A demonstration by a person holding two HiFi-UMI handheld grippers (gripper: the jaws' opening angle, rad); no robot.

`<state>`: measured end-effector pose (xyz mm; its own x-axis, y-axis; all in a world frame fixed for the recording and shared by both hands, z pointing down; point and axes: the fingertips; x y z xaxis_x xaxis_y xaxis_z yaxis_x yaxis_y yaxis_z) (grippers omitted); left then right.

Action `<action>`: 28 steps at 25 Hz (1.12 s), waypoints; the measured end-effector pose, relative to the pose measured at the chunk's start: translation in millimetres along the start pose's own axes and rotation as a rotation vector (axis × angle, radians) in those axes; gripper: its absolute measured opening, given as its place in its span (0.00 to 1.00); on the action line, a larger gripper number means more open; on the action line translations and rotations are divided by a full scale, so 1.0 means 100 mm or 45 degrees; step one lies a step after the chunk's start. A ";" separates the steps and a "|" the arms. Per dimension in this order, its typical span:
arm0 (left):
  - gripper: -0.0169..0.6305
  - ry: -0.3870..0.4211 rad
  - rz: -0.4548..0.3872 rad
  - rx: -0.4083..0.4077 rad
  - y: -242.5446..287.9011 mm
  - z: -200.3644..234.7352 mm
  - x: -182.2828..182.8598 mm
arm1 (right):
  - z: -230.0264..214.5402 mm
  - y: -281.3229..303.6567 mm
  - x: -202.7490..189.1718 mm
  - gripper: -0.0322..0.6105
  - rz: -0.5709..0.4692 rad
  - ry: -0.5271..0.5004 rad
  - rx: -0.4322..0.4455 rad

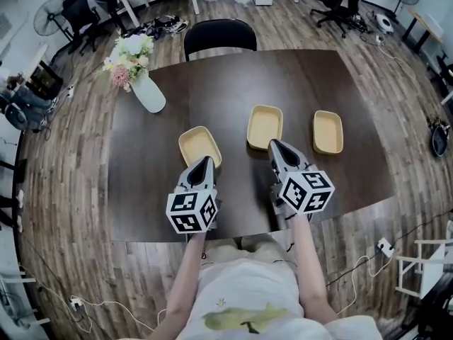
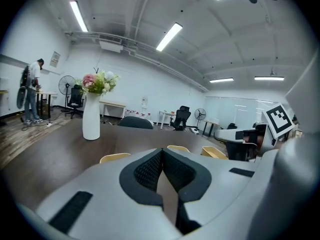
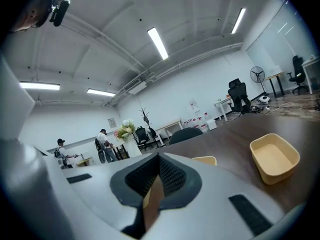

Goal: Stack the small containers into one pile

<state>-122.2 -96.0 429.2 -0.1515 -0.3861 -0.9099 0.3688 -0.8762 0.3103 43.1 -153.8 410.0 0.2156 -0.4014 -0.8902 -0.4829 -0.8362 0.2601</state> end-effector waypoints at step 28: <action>0.06 -0.235 0.130 0.265 -0.07 1.10 -0.41 | 0.92 1.41 -1.30 0.15 0.593 -0.230 0.300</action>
<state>-219.6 -105.2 494.8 -0.2943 -0.5042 -0.8119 0.1978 -0.8633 0.4644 -131.0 -185.5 528.2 -0.2049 -0.6212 -0.7564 -0.6737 -0.4711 0.5694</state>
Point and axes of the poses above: the fingertips, and each gripper's own axes: y forward along the fingers, z to its left, x out of its top, and after that the axes turned 10 degrees about -x, right-handed
